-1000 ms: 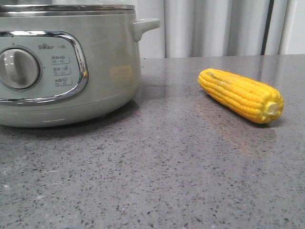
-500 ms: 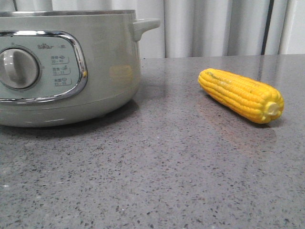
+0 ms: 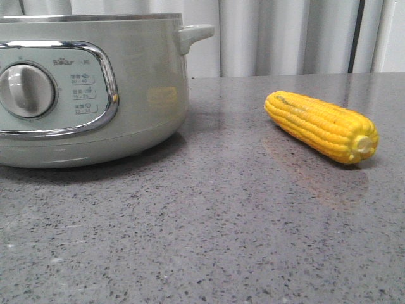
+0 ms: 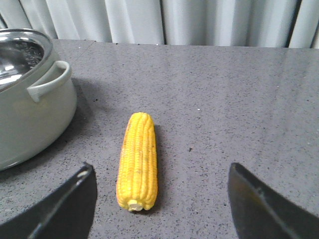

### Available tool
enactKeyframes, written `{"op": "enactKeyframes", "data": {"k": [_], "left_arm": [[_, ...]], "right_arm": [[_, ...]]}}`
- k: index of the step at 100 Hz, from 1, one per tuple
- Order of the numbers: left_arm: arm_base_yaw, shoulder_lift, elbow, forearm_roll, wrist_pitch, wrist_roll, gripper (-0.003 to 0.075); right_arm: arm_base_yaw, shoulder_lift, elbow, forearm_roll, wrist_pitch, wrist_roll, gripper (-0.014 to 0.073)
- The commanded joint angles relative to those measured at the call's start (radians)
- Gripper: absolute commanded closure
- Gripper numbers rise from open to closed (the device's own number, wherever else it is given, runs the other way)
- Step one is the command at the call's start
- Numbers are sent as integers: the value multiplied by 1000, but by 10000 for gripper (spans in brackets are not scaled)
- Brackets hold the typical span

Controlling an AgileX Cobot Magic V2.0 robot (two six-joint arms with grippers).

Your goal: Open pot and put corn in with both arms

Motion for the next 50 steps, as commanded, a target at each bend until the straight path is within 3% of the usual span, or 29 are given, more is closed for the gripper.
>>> {"op": "enactKeyframes", "data": {"k": [1, 11, 50], "left_arm": [[106, -32, 8, -10, -121, 3, 626], [190, -53, 121, -81, -179, -7, 626], [185, -53, 503, -133, -377, -7, 624]], "right_arm": [[16, 12, -33, -19, -84, -7, 114], [32, 12, -33, -48, -82, -7, 114], [68, 8, -33, -50, -63, -7, 114]]}}
